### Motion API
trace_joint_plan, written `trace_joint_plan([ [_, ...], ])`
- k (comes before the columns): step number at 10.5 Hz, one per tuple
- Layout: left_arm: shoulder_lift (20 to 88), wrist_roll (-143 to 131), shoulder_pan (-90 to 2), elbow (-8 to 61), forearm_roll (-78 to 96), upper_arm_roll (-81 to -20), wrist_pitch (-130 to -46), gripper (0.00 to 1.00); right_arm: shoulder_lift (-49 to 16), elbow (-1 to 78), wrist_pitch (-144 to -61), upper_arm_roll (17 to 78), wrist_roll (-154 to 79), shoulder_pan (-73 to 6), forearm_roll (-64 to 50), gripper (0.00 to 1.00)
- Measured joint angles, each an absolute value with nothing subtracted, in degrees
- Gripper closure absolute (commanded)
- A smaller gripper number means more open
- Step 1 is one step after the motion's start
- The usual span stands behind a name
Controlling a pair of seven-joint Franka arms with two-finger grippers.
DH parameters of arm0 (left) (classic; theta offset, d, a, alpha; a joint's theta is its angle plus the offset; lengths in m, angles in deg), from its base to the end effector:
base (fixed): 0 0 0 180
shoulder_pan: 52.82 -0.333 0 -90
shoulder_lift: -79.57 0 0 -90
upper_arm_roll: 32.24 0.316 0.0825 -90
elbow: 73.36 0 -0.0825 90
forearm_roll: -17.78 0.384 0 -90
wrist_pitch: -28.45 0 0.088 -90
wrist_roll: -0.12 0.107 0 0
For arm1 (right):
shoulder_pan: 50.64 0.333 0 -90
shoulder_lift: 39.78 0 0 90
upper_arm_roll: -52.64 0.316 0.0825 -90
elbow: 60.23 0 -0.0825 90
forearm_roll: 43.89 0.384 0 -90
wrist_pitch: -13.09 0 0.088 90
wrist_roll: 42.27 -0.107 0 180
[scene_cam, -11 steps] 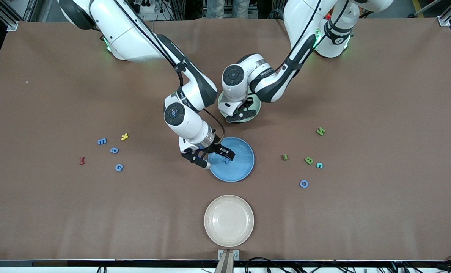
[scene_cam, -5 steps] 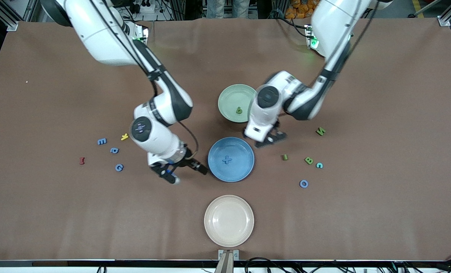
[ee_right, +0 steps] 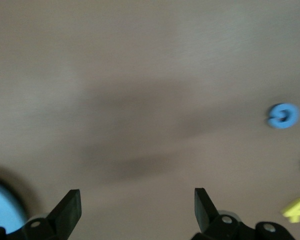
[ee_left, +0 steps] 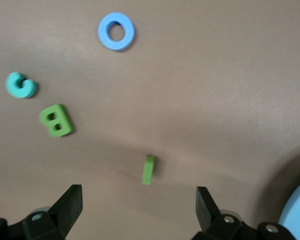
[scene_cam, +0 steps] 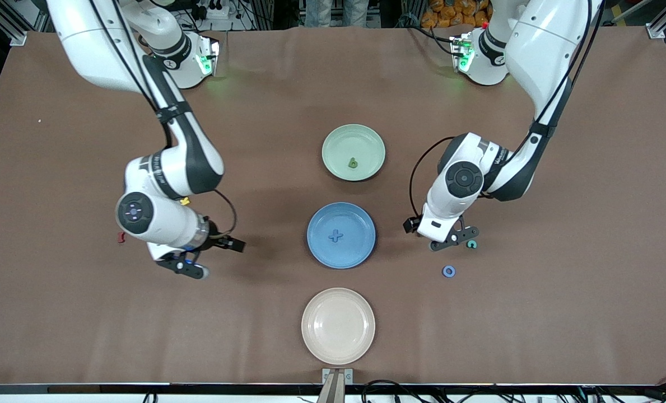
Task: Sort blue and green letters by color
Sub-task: 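Grasp the green l with the left gripper while the right gripper reaches the blue E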
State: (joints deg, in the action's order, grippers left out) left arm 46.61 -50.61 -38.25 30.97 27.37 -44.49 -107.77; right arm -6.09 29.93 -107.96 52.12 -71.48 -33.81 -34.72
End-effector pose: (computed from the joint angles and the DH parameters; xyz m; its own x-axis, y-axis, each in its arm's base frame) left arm 0.5846 -0.2831 0.2258 0.9462 0.3235 -0.0010 0.3235 -0.9462 -0.0007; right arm 0.6616 0.2022 0.2941 0.9481 -0.2986 -0.1092 -0.3082 -0.9475 -0.0849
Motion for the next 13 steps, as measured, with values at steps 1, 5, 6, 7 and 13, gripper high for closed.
trace_joint_plan([
  [1,45.22,-50.61,-38.24,30.95,27.38,-44.49,-110.94,0.00,-7.35,32.01,-107.78,51.13,-68.86,-34.90,-35.94,0.00],
  [5,41.76,-49.38,-38.78,30.18,30.08,-44.49,-113.92,0.00,-14.11,40.96,-107.37,47.42,-65.80,-40.95,-36.52,0.00],
  [6,41.63,-48.64,-38.80,30.16,30.08,-44.50,-113.92,0.00,-15.81,42.90,-107.40,46.18,-65.80,-41.88,-36.52,0.00],
  [7,41.62,-48.40,-38.80,30.14,30.08,-44.52,-113.92,0.00,-17.22,44.48,-107.44,44.85,-66.64,-42.35,-36.52,0.00],
  [13,40.40,-48.38,-38.66,30.19,30.08,-44.83,-113.91,0.00,-20.03,56.73,-121.73,41.98,-82.82,-43.83,-36.53,0.00],
])
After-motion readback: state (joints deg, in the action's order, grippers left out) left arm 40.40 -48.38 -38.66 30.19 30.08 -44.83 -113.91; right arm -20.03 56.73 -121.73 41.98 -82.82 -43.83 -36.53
